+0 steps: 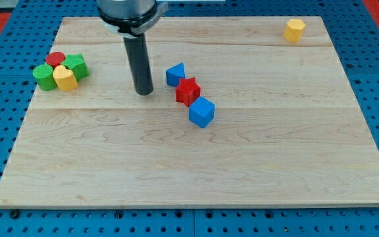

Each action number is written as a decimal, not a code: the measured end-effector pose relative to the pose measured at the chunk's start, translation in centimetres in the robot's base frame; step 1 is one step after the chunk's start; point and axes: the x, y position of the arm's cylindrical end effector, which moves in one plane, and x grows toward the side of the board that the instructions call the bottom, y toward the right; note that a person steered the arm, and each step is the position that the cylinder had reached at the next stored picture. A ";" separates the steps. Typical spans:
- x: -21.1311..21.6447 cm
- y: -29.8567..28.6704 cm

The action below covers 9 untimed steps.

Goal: Slide the yellow heart closer to the blue triangle

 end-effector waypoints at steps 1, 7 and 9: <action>0.6 4.3; 5.4 -22.9; 2.3 -22.9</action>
